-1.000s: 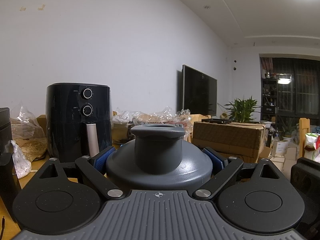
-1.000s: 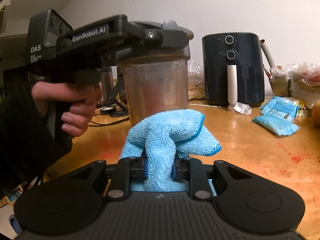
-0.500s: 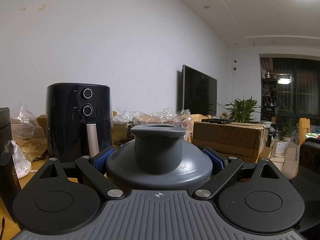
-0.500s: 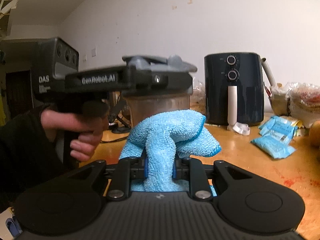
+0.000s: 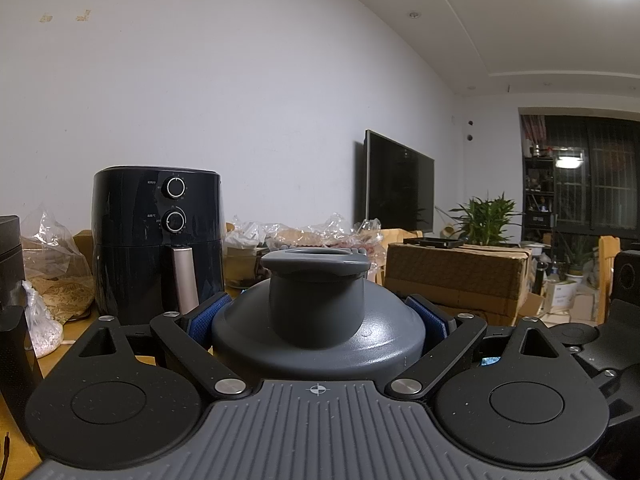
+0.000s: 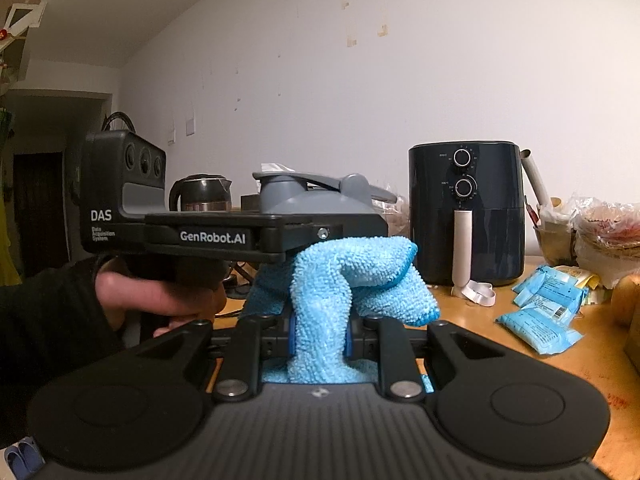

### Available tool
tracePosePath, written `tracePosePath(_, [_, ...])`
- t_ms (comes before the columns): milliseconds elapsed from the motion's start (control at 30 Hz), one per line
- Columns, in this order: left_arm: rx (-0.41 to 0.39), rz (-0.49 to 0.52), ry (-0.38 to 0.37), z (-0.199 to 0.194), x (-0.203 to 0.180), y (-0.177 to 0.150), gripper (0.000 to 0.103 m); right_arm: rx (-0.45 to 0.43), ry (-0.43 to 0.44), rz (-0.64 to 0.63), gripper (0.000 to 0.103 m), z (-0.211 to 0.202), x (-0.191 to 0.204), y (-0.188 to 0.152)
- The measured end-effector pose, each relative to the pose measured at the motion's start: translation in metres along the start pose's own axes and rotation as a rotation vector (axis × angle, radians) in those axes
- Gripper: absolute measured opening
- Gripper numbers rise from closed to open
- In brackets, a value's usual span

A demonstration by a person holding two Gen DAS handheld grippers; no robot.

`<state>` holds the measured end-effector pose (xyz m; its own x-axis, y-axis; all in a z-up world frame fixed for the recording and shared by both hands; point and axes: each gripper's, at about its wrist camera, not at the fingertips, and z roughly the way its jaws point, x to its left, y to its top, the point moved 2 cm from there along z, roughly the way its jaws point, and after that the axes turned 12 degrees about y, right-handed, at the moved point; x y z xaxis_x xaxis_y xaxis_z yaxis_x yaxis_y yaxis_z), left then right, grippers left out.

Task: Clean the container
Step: 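Press the cloth under the bottle base with right tool while left tool lowers bottle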

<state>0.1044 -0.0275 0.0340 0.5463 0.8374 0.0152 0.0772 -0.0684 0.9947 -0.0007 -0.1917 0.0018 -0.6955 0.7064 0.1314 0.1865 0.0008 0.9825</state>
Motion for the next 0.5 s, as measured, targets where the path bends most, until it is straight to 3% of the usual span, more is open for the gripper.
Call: tracePosePath(500, [-0.007,-0.001,0.005,-0.0009,-0.0006,-0.0003,0.095,0.001,0.002,0.001,0.017,-0.0007,0.0,0.0002])
